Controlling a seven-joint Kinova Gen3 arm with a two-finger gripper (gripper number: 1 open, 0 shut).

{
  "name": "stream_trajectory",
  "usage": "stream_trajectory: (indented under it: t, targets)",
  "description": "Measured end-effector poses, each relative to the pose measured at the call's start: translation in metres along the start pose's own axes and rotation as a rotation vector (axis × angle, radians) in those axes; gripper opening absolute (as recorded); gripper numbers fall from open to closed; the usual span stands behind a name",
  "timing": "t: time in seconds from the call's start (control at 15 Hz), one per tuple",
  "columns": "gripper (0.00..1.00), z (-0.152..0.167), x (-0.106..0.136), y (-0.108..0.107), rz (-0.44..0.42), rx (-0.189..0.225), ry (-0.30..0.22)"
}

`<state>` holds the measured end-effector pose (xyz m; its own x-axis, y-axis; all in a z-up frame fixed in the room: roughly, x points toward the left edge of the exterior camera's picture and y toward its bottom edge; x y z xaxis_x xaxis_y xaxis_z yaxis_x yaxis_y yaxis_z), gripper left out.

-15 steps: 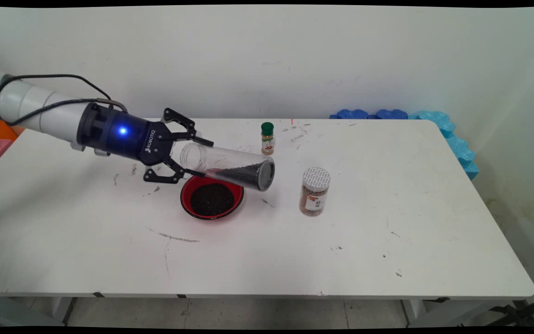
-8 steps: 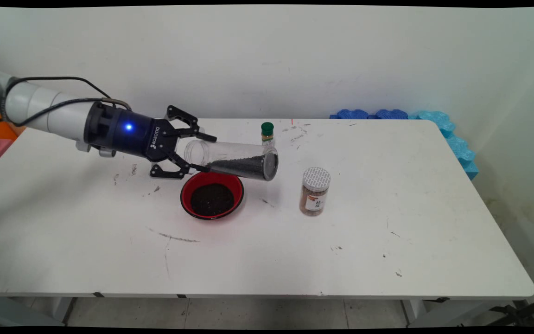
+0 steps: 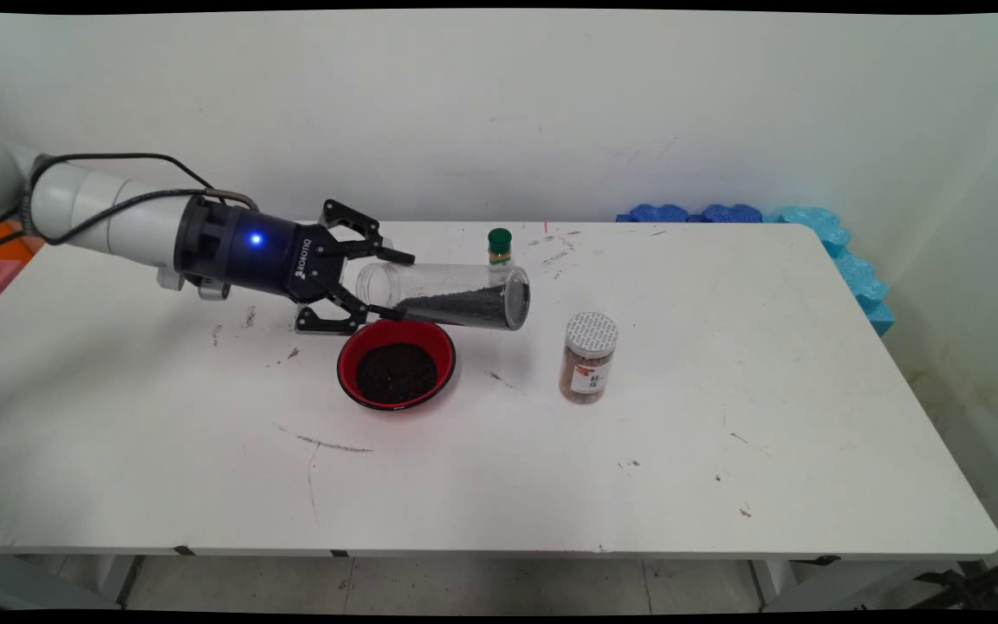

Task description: Pour the black seasoning powder in the red bowl

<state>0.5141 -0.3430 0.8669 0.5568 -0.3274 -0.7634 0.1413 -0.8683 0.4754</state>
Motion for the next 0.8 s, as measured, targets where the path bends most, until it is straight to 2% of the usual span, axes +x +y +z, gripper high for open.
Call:
stream_trajectory:
  t: [0.8]
  targets:
    - [0.0,0.0082,0.0022,-0.0044,-0.065,-0.033,-0.04]
